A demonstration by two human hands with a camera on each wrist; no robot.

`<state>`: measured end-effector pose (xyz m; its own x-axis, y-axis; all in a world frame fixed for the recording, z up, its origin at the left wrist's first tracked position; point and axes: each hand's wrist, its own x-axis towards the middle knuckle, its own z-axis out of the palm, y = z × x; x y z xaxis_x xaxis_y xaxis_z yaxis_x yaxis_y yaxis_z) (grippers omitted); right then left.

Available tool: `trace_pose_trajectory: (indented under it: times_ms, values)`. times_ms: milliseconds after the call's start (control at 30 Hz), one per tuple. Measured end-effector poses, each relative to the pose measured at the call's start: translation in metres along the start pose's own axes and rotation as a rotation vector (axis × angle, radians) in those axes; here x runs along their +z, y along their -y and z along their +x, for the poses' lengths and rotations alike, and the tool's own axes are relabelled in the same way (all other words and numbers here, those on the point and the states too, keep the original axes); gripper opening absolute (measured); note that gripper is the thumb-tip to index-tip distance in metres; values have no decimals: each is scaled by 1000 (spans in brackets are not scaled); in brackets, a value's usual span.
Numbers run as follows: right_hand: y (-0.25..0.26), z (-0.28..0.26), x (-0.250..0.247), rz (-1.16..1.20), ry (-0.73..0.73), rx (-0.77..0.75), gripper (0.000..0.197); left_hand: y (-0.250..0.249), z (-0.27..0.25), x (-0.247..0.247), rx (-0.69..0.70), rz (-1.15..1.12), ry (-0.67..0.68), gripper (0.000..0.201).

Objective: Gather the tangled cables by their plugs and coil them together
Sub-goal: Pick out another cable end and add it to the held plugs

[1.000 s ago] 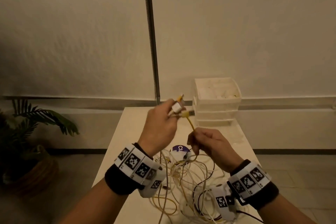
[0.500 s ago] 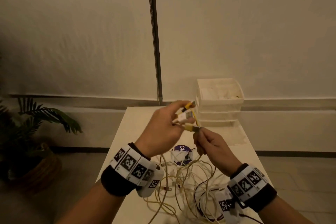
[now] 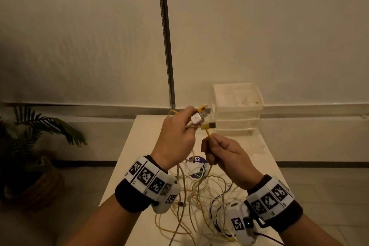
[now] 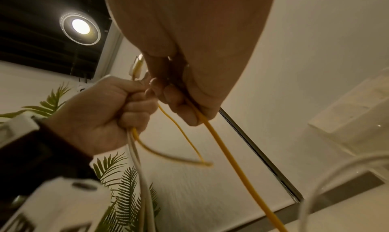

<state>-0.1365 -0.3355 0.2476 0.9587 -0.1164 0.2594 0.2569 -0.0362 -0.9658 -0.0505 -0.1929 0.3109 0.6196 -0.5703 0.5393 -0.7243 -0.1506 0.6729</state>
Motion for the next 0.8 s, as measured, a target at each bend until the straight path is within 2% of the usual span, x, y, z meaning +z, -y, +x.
trace_pose_trajectory:
  times_ms: [67,133,200,267,333,400,467,533,667,800]
  values:
    - [-8,-5,2,-35,21,9,32,-7,8,-13,-25,-113,-90,26]
    - [-21,-11,4,-77,31,37,32,-16,19,-35,-54,-293,-245,31]
    - [-38,-17,5,-143,19,61,31,-19,31,-60,-78,-408,-394,20]
    - [-52,-22,4,-202,-22,90,31,-18,36,-73,-70,-350,-419,11]
    - [-57,-22,2,-196,-70,121,32,-18,31,-69,-44,-228,-338,21]
    - [-51,-19,1,-138,-114,140,31,-15,18,-54,-35,-108,-173,29]
    - [-42,-15,2,-94,-122,137,31,-10,4,-34,-40,-41,24,24]
    - [-34,-10,3,-79,-97,119,31,-6,-6,-18,-54,-21,165,19]
    - [-22,-4,5,-13,-55,98,34,6,-13,2,-89,131,329,22]
    - [-16,-3,2,14,-9,103,25,16,-12,3,-152,278,370,23]
